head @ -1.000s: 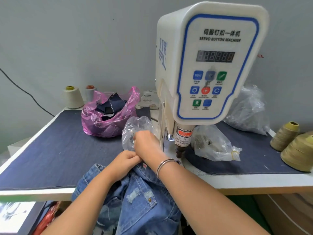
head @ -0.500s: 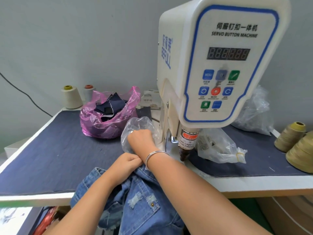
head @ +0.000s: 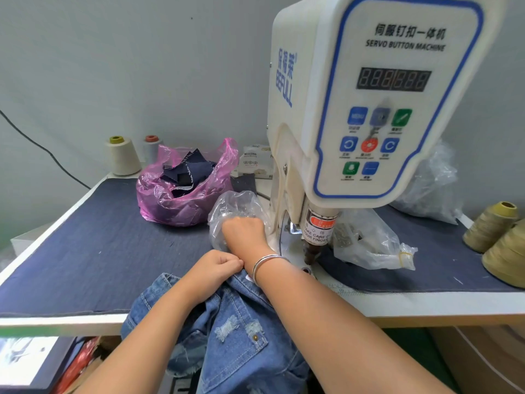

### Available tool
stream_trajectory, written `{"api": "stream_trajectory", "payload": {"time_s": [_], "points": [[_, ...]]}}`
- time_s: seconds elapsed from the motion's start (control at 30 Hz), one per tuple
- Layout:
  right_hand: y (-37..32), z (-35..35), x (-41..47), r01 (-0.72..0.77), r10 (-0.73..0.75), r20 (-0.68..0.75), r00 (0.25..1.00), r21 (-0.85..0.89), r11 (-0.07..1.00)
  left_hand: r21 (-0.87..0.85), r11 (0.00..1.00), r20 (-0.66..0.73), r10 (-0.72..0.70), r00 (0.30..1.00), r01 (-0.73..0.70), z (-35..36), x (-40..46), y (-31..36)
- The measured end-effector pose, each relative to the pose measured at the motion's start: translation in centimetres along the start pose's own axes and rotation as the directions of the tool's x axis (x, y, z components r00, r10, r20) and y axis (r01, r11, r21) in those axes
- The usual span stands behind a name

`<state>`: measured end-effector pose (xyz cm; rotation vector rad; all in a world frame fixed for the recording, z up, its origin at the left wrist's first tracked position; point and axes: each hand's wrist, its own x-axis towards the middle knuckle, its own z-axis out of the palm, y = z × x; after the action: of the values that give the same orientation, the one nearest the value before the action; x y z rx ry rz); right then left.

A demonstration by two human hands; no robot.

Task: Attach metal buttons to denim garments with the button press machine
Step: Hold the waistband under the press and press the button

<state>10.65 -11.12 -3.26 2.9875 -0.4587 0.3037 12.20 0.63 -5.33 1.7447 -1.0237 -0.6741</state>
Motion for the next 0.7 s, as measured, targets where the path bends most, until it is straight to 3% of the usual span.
{"api": "stream_trajectory", "payload": {"time_s": [0.3, 0.47, 0.7], "points": [[0.7, 0.0, -0.6, -0.163, 0.161, 0.027, 0.987, 0.191, 0.968, -0.049, 0.999, 0.008, 0.012, 1.0, -0.011, 0.0, -0.2, 0.2], [0.8, -1.7, -1.9, -0.266, 0.274, 0.044, 0.961, 0.435, 0.86, -0.072, 0.997, 0.012, -0.004, 1.0, 0.004, -0.1, -0.1, -0.2], [-0.8, -5.7, -11.1, -0.039, 0.271, -0.181, 0.946, 0.764, 0.644, -0.078, 0.997, -0.009, 0.004, 1.0, -0.005, -0.1, 0.1, -0.4]]}}
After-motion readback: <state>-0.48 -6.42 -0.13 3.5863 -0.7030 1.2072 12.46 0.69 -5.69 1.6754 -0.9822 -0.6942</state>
